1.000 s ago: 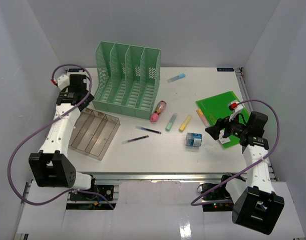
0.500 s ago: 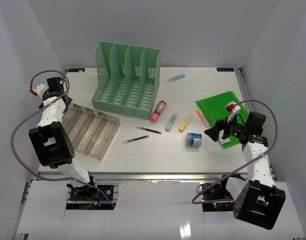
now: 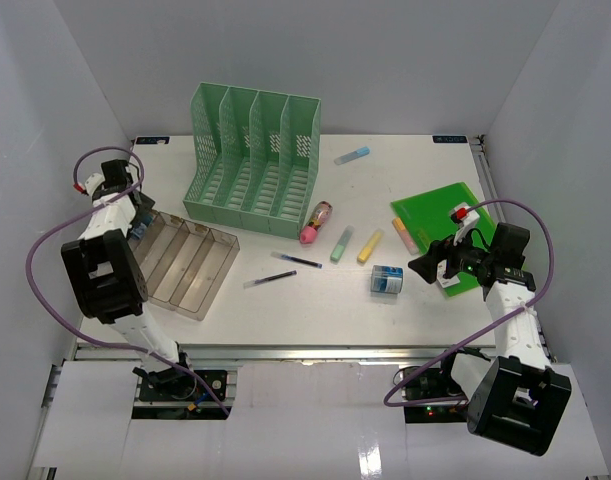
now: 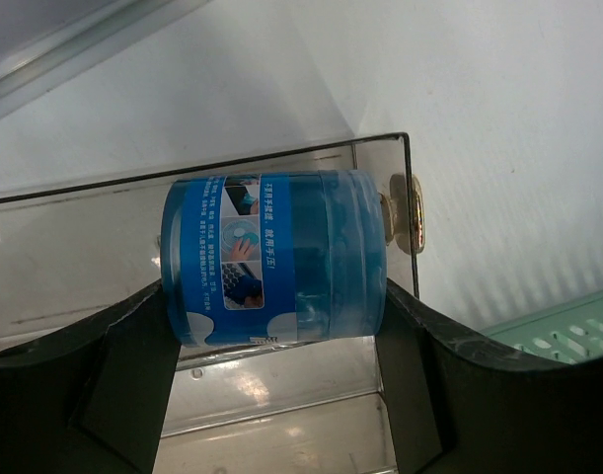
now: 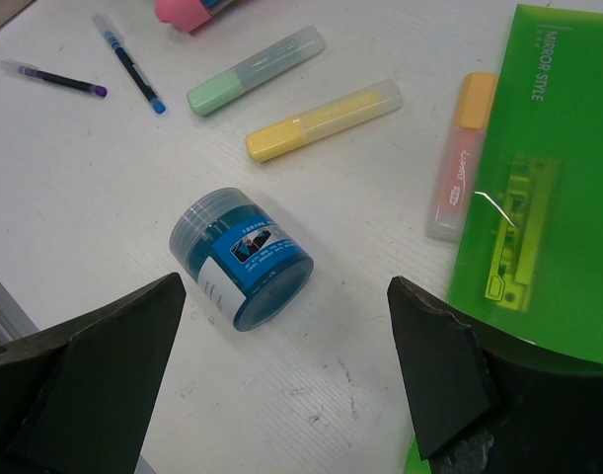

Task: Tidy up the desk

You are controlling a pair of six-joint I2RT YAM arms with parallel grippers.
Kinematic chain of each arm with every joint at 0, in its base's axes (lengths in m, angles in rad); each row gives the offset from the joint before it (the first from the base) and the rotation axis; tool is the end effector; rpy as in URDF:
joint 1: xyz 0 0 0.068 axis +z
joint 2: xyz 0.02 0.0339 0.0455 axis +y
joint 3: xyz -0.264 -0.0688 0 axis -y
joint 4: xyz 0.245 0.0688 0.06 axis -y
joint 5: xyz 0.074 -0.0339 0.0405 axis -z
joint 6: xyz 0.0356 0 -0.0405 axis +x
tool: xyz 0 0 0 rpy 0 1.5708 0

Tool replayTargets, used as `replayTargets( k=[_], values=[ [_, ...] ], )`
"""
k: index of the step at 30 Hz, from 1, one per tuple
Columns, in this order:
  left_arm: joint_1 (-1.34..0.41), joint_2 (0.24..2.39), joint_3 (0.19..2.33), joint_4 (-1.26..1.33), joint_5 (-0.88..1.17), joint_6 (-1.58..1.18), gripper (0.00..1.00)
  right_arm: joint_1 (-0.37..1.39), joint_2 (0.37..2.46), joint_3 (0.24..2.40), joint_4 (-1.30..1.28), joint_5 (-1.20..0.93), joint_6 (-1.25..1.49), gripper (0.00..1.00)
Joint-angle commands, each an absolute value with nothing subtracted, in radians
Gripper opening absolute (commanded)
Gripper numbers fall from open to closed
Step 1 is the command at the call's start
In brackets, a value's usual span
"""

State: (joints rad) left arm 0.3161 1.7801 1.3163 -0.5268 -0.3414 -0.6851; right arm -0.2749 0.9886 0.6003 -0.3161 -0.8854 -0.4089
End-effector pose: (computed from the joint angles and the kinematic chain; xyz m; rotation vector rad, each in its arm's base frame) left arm 0.3572 0.1294 0.2259 -1.3117 2.1297 0.2865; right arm 0.1979 -0.0272 0.2343 -0.5698 1.9604 0.5814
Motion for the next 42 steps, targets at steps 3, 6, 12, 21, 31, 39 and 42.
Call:
replayTargets(
  k=[3,6,12,21,31,39,42],
  values=[
    [0.322,1.716,1.325,-0.508,-0.256,-0.679,0.80,-0.278,0.984,0.641,-0.328,-0.899,-0.439,0.90],
    [0.322,1.671,1.312,-0.510,-0.173,-0.649,0.98,-0.277,0.981,0.645,-0.336,-0.887,-0.440,0.90],
    [0.322,1.519,1.193,-0.415,0.032,-0.609,0.98,-0.249,0.986,0.656,-0.343,-0.801,-0.420,0.90],
    [0.293,1.220,0.899,-0.128,0.611,-0.609,0.98,-0.013,0.960,0.752,-0.370,-0.292,-0.235,0.90],
    [-0.116,1.077,0.717,-0.029,0.770,-0.622,0.98,0.185,1.015,0.820,-0.412,-0.290,-0.166,0.90],
    [-0.624,1.201,0.755,0.071,0.434,-0.662,0.98,0.021,0.854,0.746,-0.336,-0.464,-0.330,0.90],
    [-0.777,1.359,0.856,0.071,0.296,-0.643,0.98,-0.125,0.875,0.727,-0.328,-0.590,-0.303,0.90]
  ],
)
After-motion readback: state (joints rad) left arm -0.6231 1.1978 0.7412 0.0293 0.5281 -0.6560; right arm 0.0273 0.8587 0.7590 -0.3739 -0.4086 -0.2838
